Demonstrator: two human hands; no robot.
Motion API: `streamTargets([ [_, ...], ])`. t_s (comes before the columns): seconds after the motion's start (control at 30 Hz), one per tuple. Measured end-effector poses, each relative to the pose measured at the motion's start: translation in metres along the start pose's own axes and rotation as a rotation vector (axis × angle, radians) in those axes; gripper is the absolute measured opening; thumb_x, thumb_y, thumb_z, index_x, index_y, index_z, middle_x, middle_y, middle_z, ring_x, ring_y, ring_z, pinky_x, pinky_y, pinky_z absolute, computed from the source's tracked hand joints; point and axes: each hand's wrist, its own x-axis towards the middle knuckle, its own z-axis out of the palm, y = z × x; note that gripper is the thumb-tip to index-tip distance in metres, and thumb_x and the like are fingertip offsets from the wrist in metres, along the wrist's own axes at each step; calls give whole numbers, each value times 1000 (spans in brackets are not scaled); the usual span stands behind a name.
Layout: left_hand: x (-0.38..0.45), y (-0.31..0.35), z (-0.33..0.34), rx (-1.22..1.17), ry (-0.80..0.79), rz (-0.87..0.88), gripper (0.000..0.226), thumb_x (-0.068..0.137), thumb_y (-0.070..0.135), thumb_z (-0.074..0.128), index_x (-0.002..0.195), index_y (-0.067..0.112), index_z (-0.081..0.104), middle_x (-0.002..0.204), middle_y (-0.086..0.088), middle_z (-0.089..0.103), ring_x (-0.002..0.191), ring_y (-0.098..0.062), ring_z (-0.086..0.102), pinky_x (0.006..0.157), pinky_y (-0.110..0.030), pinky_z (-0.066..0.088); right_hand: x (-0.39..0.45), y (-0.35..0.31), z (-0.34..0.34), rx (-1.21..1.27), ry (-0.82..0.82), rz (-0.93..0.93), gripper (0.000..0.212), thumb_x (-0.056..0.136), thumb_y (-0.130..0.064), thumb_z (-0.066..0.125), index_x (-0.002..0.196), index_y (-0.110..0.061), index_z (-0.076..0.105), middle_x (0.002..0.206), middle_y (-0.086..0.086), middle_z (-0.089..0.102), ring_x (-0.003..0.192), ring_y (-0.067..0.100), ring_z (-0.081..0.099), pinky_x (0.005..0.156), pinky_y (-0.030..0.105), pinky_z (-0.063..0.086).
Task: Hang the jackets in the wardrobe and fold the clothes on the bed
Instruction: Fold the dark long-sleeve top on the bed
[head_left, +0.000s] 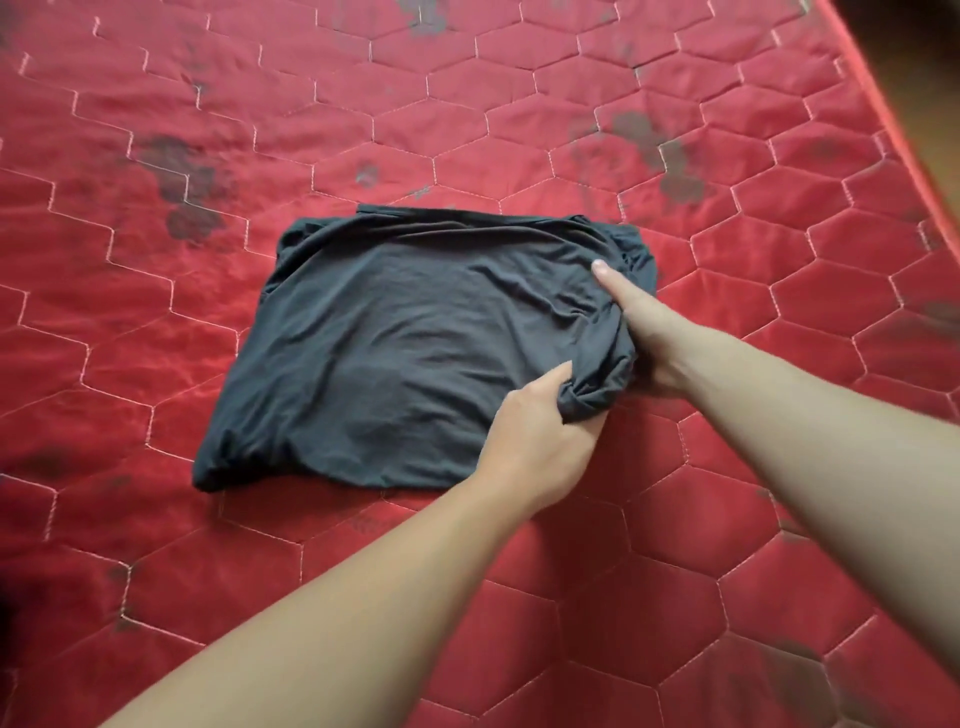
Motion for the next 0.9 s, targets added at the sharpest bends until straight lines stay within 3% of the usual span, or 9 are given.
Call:
streamTargets([
  [0.13,-9,-1,-31,-178,51,-44,25,83,42,62,83,17,62,67,2,60,63,-9,46,65,-33,45,13,-29,38,-228,313,-243,32,76,-9,68,107,-5,62,111,14,67,93,28,67,88,45,55],
  [0.23,-17,-4,-63,-304,233,-23,28,78,36,64,83,8,66,80,-13,68,71,-11,54,72,-38,50,6,-49,85,-423,371,-503,47,74,-14,62,120,-13,54,118,6,64,109,24,60,98,35,47],
  [0.37,-32,-23,-114,-455,440,-19,17,73,21,69,78,4,69,75,-5,70,75,-10,59,71,-30,49,0,-63,164,-494,220,-769,46,74,-22,62,118,-20,51,112,-1,63,104,20,59,87,24,41],
  [0.43,-39,-43,-140,-550,576,-101,8,70,19,71,75,13,74,79,5,73,78,-9,65,76,-28,52,2,-62,203,-545,76,-761,54,80,-34,62,130,-22,46,117,-1,62,106,19,60,90,27,46],
  [0.5,-48,-70,-160,-657,676,-283,12,69,21,74,80,23,76,87,5,75,90,-15,70,83,-34,54,6,-49,230,-573,-53,-637,61,86,-48,58,140,-26,37,106,0,63,90,21,66,77,36,58],
  [0.57,-54,-96,-178,-767,689,-473,18,75,22,76,92,25,73,93,7,76,95,-18,70,77,-35,57,11,-28,237,-620,-50,-576,56,87,-47,57,136,-28,41,85,-3,62,73,22,70,68,38,60],
  [0.63,-56,-115,-195,-858,617,-604,20,81,29,73,100,24,69,93,8,76,89,-17,72,64,-30,57,18,-8,228,-724,19,-635,43,85,-38,60,126,-28,50,77,-7,60,74,22,69,75,37,57],
  [0.77,-50,-131,-220,-646,505,-600,12,81,27,75,88,18,72,84,2,75,74,-13,69,56,-28,55,26,15,203,-879,101,-754,32,83,-26,59,115,-27,56,71,-11,60,73,8,58,72,27,40],
  [0.9,-51,-139,-223,-5,652,-445,20,81,31,72,76,12,68,77,-5,68,77,-23,61,72,-38,50,12,33,200,-1001,124,-857,39,83,-29,63,121,-24,55,98,0,57,94,19,54,84,33,43],
])
